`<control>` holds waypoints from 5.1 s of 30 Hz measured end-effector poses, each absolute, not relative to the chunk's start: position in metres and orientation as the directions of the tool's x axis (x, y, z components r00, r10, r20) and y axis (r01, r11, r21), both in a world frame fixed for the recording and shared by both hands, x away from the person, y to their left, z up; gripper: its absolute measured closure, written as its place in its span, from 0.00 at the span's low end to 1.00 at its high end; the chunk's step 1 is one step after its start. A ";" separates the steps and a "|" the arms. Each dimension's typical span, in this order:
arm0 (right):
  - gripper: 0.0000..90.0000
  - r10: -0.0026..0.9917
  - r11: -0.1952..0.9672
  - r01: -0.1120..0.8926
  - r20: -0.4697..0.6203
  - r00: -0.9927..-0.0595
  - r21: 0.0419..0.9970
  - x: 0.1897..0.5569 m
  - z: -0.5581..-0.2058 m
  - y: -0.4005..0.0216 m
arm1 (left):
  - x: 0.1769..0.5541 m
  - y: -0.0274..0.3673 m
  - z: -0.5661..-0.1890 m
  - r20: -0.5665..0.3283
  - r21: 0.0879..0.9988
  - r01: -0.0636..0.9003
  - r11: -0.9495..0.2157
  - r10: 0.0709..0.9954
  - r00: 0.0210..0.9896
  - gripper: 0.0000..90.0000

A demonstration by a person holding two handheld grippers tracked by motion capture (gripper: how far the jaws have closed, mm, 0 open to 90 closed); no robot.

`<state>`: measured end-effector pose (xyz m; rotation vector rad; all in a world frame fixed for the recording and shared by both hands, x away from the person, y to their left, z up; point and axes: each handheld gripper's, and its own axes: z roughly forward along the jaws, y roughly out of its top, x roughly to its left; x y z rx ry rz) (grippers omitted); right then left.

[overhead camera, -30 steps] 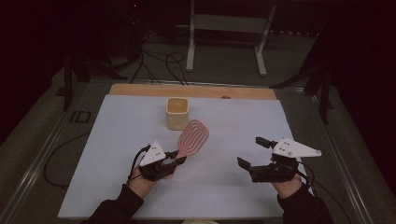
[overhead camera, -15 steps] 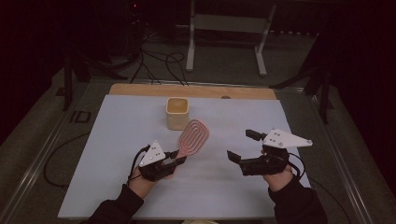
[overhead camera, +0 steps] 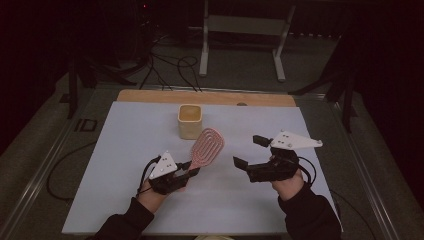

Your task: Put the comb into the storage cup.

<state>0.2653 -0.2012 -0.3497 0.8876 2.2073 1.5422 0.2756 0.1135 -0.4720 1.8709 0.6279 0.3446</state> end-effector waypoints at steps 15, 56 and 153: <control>0.08 0.643 0.213 0.348 0.137 -0.753 0.913 0.272 -0.353 -0.176 | 0.274 0.113 -0.471 -0.052 0.926 0.254 -0.279 0.571 0.819 0.80; 0.34 0.578 0.102 0.539 0.391 -0.716 0.836 0.306 -0.392 -0.139 | 0.273 0.113 -0.472 -0.049 0.937 0.233 -0.262 0.560 0.827 0.80; 0.71 0.578 0.096 0.434 0.305 -0.757 0.896 0.316 -0.365 -0.151 | 0.278 0.130 -0.465 -0.116 0.913 0.277 -0.299 0.460 0.880 0.00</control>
